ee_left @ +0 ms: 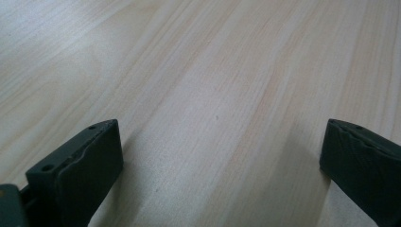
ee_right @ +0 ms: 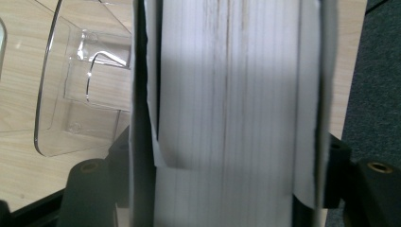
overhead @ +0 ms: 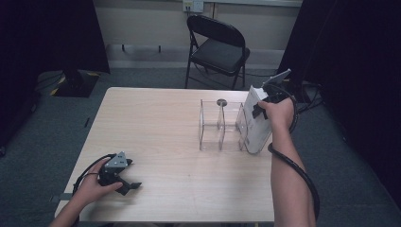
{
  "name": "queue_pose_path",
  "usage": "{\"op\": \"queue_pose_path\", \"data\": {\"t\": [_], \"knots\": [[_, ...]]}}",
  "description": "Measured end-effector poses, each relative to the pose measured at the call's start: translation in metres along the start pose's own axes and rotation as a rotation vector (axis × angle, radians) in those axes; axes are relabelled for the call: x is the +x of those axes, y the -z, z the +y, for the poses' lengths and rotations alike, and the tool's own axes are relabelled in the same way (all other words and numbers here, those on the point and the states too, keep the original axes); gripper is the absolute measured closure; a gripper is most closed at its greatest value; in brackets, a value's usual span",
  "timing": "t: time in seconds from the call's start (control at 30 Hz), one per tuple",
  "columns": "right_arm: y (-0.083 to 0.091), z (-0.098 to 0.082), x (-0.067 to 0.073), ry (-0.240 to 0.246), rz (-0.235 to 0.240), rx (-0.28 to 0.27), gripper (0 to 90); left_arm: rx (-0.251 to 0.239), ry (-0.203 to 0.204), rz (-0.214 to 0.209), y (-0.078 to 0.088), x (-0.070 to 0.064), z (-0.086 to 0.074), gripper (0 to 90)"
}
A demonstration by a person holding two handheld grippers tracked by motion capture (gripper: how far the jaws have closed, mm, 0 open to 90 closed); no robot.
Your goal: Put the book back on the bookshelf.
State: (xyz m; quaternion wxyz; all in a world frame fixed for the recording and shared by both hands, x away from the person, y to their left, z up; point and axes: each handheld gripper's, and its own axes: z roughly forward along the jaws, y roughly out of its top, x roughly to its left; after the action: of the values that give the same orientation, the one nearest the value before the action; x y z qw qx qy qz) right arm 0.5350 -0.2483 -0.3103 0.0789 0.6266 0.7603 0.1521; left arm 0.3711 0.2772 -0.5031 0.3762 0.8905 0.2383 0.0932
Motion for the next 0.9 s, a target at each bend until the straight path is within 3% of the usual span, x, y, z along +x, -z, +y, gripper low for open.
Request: {"op": "queue_pose_path", "data": {"t": [0.43, 0.9], "knots": [[0.003, -0.009, 0.000, 0.026, -0.022, -0.035, 19.2, 0.004, -0.001, 0.001, 0.000, 0.000, 0.000, 0.0], [0.012, -0.020, -0.004, 0.049, -0.017, -0.077, 16.3, 0.007, -0.001, 0.001, 0.000, 0.000, 0.000, 0.0]]}}
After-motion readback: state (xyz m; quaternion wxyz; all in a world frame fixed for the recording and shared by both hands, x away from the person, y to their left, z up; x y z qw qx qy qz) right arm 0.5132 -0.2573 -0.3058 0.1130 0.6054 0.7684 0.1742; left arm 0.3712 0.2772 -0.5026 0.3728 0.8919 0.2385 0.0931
